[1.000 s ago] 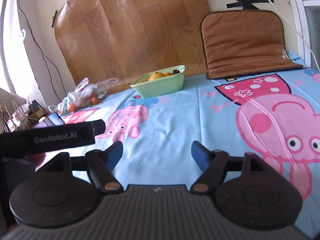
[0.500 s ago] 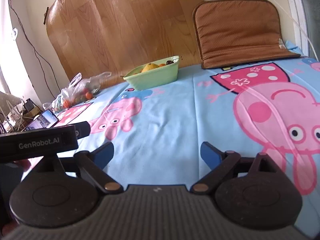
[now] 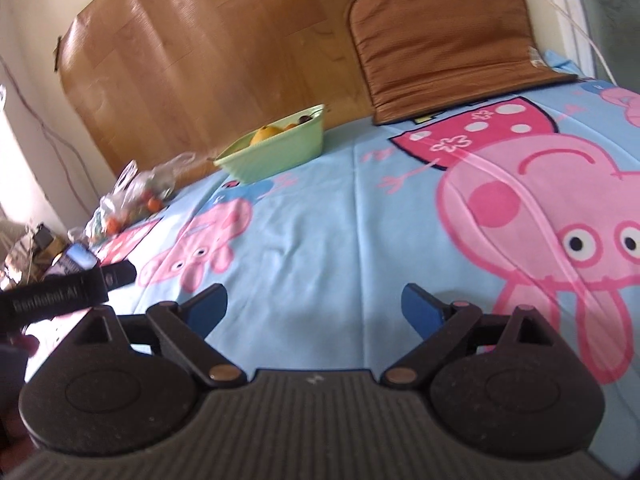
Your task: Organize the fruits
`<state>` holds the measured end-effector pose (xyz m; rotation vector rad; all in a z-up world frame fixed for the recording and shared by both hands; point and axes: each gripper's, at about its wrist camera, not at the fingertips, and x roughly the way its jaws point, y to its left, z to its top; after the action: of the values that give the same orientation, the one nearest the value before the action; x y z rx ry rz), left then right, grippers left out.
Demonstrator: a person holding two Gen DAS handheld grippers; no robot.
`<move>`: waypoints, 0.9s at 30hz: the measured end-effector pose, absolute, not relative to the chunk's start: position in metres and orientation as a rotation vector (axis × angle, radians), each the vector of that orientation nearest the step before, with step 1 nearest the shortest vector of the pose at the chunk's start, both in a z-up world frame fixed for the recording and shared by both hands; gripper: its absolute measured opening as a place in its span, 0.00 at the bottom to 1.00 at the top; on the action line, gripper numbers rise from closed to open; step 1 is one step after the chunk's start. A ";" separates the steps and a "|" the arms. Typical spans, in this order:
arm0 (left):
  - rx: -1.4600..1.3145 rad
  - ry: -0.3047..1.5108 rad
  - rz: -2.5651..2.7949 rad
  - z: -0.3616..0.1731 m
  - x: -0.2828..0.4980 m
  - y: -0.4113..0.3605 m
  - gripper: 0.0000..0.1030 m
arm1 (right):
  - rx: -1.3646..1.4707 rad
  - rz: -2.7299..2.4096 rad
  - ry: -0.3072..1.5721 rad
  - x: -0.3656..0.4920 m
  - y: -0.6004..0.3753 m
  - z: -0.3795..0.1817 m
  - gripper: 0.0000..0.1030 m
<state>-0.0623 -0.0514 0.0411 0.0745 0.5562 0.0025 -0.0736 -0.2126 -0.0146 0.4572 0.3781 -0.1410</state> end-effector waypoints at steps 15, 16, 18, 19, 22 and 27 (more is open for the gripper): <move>0.120 0.578 -0.001 0.029 -0.056 -0.063 1.00 | 0.360 -0.128 0.335 -0.072 -0.206 -0.010 0.93; 0.123 0.580 -0.003 0.028 -0.056 -0.063 1.00 | 0.361 -0.127 0.339 -0.072 -0.207 -0.011 0.93; 0.125 0.583 -0.003 0.027 -0.055 -0.064 1.00 | 0.364 -0.128 0.343 -0.072 -0.207 -0.011 0.93; 0.124 0.584 -0.002 0.026 -0.054 -0.064 1.00 | 0.365 -0.128 0.343 -0.072 -0.207 -0.011 0.93; 0.125 0.575 0.001 0.027 -0.054 -0.065 1.00 | 0.365 -0.130 0.341 -0.072 -0.208 -0.011 0.93; 0.133 0.591 0.006 0.025 -0.052 -0.066 1.00 | 0.370 -0.131 0.342 -0.071 -0.208 -0.011 0.93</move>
<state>-0.0524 -0.0656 0.0251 0.1332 0.5908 0.0060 -0.0711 -0.2084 -0.0113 0.3700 0.3423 -0.1308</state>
